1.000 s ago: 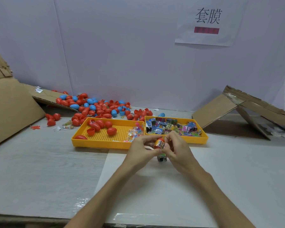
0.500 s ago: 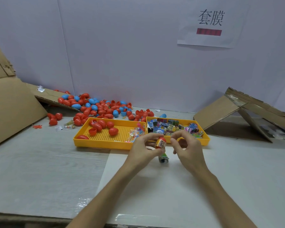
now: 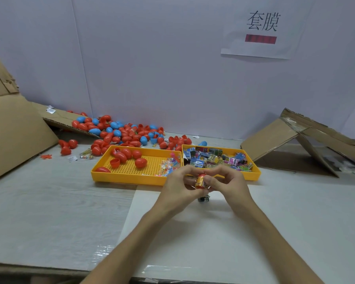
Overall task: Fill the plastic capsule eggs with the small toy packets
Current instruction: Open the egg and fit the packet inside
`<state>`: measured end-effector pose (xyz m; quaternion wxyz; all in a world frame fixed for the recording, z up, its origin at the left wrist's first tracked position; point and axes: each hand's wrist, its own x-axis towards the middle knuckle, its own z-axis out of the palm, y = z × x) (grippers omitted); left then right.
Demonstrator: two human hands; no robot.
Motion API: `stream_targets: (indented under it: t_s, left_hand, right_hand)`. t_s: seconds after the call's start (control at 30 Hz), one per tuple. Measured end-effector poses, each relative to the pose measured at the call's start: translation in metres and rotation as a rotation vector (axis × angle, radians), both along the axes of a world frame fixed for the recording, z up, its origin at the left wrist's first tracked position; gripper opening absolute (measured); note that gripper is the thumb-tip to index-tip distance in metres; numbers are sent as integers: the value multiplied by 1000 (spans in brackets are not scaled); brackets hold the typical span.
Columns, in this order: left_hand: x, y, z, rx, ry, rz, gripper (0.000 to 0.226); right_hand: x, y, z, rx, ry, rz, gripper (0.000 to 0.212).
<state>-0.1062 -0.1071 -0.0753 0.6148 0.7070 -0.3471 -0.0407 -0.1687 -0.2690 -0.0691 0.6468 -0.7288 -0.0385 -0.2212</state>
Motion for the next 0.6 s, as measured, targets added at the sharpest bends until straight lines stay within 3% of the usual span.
stream_targets:
  t_s: [0.37, 0.5, 0.6]
  left_hand:
    - [0, -1, 0, 43, -12, -1, 44]
    - [0, -2, 1, 16, -18, 7, 51]
    - [-1, -3, 0, 32, -100, 47, 50]
  right_hand:
    - [1, -2, -1, 36, 13, -1, 5]
    - [2, -3, 1, 111, 52, 14, 18]
    - [3, 0, -3, 15, 80, -4, 23]
